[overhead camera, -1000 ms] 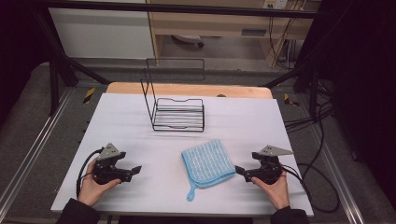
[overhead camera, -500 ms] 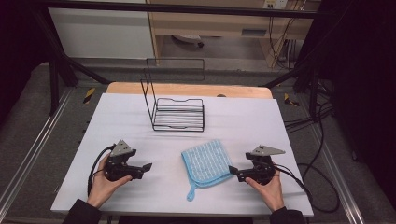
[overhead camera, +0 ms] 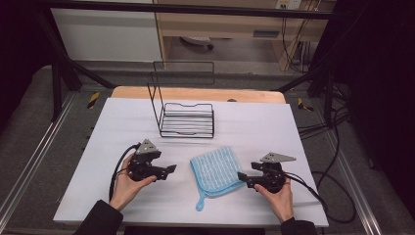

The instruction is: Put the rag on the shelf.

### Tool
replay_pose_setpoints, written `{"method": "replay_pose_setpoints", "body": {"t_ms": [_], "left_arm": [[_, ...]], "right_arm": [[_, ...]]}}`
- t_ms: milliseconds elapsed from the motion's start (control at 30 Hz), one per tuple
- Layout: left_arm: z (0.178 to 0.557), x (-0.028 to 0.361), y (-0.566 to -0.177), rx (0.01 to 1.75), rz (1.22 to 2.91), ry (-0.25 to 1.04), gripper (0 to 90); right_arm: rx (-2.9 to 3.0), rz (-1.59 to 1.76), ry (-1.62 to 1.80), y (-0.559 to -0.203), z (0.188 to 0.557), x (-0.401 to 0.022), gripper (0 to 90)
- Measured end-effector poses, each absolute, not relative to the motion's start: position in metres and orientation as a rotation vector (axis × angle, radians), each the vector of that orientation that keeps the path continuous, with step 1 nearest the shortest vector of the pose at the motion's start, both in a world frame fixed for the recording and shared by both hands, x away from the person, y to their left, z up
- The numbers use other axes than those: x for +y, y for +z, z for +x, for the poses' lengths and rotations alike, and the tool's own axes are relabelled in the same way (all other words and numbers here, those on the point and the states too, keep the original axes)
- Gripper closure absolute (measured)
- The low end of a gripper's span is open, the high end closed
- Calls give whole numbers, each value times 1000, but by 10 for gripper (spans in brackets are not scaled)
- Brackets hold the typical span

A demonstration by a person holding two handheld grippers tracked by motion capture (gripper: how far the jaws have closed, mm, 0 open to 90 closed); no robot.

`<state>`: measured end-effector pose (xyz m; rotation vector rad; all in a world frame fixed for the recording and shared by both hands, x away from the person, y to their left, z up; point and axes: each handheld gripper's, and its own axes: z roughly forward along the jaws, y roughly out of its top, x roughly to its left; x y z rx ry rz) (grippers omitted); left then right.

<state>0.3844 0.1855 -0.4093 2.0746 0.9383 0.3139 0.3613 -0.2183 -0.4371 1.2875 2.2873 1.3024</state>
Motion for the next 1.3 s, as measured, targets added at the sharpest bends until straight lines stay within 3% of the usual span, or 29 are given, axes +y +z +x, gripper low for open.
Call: {"method": "replay_pose_setpoints", "body": {"t_ms": [600, 1133, 1300], "left_arm": [[419, 125, -421, 954, 2111, 261, 354], [424, 102, -442, 882, 2218, 227, 528], [424, 102, -444, 889, 2211, 198, 595]], "right_arm": [[2351, 1292, 1222, -447, 363, -212, 516], [2374, 1349, 1186, -453, 363, -208, 578], [2378, 1391, 1209, -454, 363, -206, 646]]}}
